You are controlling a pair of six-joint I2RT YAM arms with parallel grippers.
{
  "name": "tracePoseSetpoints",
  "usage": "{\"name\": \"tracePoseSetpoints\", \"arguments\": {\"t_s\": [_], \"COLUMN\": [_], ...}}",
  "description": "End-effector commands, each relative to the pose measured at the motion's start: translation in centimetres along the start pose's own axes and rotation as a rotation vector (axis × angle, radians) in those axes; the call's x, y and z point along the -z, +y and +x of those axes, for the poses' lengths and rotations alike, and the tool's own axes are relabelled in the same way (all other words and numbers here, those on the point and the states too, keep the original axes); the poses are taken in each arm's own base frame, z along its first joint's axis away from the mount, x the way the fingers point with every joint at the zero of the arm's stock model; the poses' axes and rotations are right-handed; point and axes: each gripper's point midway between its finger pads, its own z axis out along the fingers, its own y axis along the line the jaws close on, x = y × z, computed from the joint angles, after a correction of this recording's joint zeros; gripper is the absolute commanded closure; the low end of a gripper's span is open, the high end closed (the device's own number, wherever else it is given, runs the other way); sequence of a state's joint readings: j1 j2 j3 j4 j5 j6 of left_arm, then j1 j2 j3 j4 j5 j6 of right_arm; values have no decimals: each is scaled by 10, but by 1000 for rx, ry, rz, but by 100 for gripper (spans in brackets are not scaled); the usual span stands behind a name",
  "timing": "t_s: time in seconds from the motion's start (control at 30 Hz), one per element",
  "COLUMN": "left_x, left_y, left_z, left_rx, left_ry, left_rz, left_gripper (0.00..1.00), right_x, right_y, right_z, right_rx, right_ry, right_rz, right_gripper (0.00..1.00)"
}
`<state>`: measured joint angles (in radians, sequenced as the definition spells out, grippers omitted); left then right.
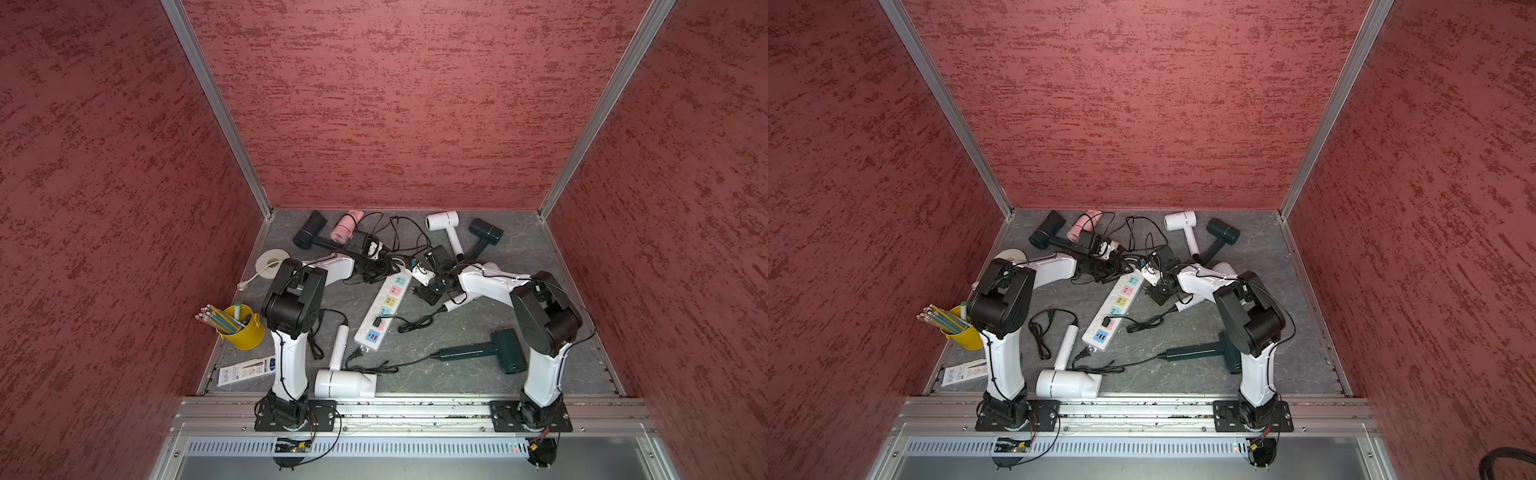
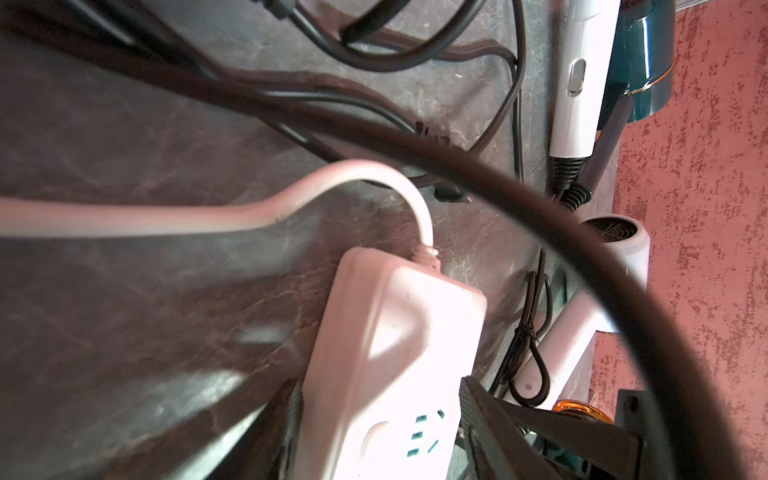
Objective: Charge the blow dryers
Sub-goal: Insert the plug into the socket.
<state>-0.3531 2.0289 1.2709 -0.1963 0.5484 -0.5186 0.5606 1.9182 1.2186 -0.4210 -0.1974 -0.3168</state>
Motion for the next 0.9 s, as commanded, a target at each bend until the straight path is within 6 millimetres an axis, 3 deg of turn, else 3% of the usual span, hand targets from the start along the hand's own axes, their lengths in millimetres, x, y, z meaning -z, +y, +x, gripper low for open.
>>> {"name": "tracePoseSetpoints", "arguments": {"t_s": [0.0,0.2,0.63,0.87], "left_x": [-8,-10,-16,-17], "left_y": [-17,-16,-22,-22], "left_z": [2,2,4,5], "left_rx": [-42,-47,-83,-87], "left_ry": [21,22,37,39], "left_rz": [62,52,65,58], "left_gripper": [41,45,52,55], "right_x": [15,19,8,5], "right_y": [0,-4,-15,-14], "right_z": [-11,-8,-21,-8], "right_rx": [-12,-35,-51,-58], "right_ry": [-17,-12,-36,2], "right_rz": [16,37,26,28], "right_gripper": [100,100,100,100]}}
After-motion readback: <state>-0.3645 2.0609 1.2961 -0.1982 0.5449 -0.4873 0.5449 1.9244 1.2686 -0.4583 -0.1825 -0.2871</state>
